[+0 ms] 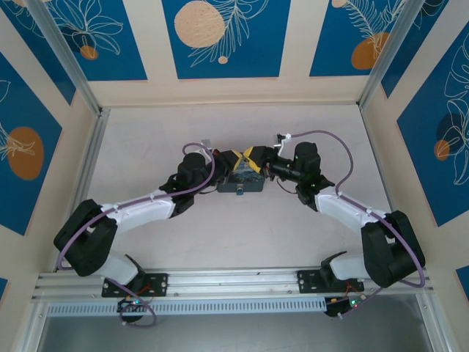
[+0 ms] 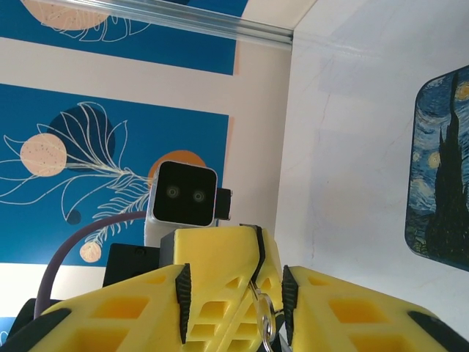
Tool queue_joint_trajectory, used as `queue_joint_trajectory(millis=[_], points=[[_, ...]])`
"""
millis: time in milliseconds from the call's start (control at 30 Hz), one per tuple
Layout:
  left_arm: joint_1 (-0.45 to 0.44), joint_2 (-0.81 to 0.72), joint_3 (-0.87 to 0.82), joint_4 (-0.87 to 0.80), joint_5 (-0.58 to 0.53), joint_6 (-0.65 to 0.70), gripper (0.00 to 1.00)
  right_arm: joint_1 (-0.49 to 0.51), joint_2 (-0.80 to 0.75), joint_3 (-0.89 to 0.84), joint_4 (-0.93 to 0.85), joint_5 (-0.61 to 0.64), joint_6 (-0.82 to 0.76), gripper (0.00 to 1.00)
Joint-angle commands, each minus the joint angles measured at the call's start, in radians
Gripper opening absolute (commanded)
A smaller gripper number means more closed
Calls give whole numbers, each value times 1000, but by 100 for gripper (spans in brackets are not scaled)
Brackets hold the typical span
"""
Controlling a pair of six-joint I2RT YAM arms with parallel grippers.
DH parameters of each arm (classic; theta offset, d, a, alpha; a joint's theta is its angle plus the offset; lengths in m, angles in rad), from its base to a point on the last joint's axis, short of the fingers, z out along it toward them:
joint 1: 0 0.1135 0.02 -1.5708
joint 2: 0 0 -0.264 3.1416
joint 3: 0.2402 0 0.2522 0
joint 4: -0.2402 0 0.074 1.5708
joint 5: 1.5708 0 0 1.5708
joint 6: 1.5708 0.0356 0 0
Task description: Unlock the padlock with the key
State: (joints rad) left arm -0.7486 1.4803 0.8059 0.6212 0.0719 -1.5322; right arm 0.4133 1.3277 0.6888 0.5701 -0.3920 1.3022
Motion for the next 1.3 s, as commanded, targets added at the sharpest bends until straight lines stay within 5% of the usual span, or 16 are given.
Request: queue_joint_trajectory(millis=[0,633,1267], points=[[-10,-20,16,19,-26,14,0,7,-6,-14,28,2,0,40],[-11,-23,19,12,-36,20,0,22,-16,-51,29,8,-4,33],[-12,-29,9,11,-37,20,0,9,-4,-20,18,12,-3,11]])
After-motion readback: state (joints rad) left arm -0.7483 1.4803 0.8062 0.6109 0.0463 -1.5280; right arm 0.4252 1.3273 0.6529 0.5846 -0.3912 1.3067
